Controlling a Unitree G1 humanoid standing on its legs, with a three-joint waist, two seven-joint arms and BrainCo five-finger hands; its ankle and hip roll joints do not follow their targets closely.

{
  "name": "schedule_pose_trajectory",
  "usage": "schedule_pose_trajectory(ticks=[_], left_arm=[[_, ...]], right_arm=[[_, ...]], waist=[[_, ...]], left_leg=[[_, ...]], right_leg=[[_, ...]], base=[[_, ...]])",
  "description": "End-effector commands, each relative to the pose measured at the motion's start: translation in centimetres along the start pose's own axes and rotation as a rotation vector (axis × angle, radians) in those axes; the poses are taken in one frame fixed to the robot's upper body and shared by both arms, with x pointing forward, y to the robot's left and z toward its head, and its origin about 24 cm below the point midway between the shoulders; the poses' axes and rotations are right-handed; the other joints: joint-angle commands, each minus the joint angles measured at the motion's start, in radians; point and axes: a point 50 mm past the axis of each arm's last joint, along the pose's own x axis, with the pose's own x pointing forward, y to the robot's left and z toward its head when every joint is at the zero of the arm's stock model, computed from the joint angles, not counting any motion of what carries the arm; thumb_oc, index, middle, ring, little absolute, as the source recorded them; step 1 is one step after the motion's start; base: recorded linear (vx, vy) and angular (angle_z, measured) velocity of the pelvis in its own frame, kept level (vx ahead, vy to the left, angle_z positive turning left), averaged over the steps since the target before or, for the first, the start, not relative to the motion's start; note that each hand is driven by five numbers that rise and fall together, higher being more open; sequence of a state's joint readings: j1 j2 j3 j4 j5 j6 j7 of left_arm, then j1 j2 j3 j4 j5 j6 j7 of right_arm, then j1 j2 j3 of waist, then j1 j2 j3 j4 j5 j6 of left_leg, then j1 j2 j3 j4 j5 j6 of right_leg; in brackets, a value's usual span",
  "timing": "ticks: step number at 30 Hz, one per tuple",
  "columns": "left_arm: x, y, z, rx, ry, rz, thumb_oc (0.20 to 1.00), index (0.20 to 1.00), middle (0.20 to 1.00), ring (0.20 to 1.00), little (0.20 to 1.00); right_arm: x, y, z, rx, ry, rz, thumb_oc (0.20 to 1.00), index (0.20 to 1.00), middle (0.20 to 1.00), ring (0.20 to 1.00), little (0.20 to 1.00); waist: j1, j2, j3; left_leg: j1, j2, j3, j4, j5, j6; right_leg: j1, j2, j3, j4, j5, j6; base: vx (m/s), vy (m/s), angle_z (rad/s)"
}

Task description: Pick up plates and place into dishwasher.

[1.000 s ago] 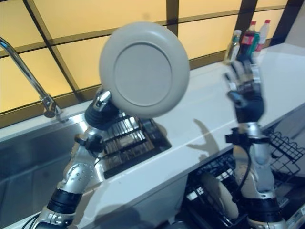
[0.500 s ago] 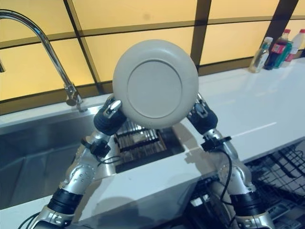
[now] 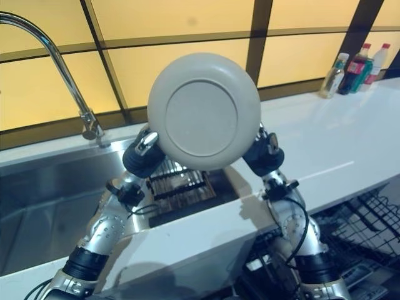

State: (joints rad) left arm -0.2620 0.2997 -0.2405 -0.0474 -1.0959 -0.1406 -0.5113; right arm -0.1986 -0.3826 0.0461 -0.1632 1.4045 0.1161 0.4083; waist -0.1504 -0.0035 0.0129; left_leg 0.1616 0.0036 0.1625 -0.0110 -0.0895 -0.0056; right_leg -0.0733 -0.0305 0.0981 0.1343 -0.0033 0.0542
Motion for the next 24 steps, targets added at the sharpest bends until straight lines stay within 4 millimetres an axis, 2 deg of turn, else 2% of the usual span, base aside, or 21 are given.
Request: schedule_pose_trajectory(ticks=[1,6,11,18,23,24], left_arm=[[-0.6,0.7,1.1,0.001,-0.063,0.023,0.2,0.2,0.2,0.2,0.2],[-0.4,0.5,0.5,0.014,-0.026,0.03,0.2,0.2,0.2,0.2,0.2],[-0.1,0.2,-0.1,-0.002,-0.005,0.029,0.2,0.2,0.2,0.2,0.2],[0.2,-0.3,-1.1,0.013,0.034,0.007,0.2,0.2,0.2,0.2,0.2],[0.0,0.1,-1.5,0.1,0.099,0.025,0.2,0.2,0.2,0.2,0.2],[0.0,0.2,-1.5,0.111,0.105,0.031,0.2,0.2,0.2,0.2,0.2]], right_arm=[[0.9,2.4,1.8,-0.004,-0.116,0.159,1.0,1.0,1.0,1.0,1.0],[1.0,3.0,1.7,-0.099,-0.07,0.183,1.0,1.0,1.0,1.0,1.0],[1.5,3.1,0.6,-0.179,0.056,0.176,1.0,1.0,1.0,1.0,1.0],[2.4,3.8,-1.5,-0.158,0.191,0.189,1.0,1.0,1.0,1.0,1.0],[3.5,4.4,-0.9,-0.179,0.158,0.212,1.0,1.0,1.0,1.0,1.0],[3.6,4.5,-0.8,-0.184,0.151,0.212,0.956,0.956,0.956,0.956,0.956]], waist=[[-0.002,-0.024,-0.038],[-0.007,-0.026,-0.035],[-0.012,-0.028,-0.031],[-0.008,-0.03,-0.026],[0.001,-0.031,-0.024],[0.002,-0.032,-0.024]], left_leg=[[-0.103,-0.018,-0.005,0.074,-0.003,0.055],[-0.106,-0.017,-0.006,0.075,-0.001,0.054],[-0.103,-0.015,-0.003,0.076,0.0,0.054],[-0.104,-0.016,-0.004,0.077,0.003,0.055],[-0.104,-0.015,-0.008,0.081,0.0,0.056],[-0.104,-0.016,-0.008,0.081,0.0,0.056]], right_leg=[[0.014,-0.022,0.027,-0.017,0.049,0.068],[0.014,-0.02,0.031,-0.02,0.047,0.065],[0.014,-0.018,0.034,-0.021,0.046,0.063],[0.015,-0.018,0.037,-0.024,0.043,0.063],[0.018,-0.02,0.031,-0.021,0.042,0.063],[0.018,-0.02,0.031,-0.021,0.042,0.063]], base=[[0.0,-0.017,-0.08],[0.0,-0.003,-0.01],[0.0,0.0,0.0],[0.0,0.0,0.0],[0.0,0.0,0.0],[0.0,0.0,0.0]])
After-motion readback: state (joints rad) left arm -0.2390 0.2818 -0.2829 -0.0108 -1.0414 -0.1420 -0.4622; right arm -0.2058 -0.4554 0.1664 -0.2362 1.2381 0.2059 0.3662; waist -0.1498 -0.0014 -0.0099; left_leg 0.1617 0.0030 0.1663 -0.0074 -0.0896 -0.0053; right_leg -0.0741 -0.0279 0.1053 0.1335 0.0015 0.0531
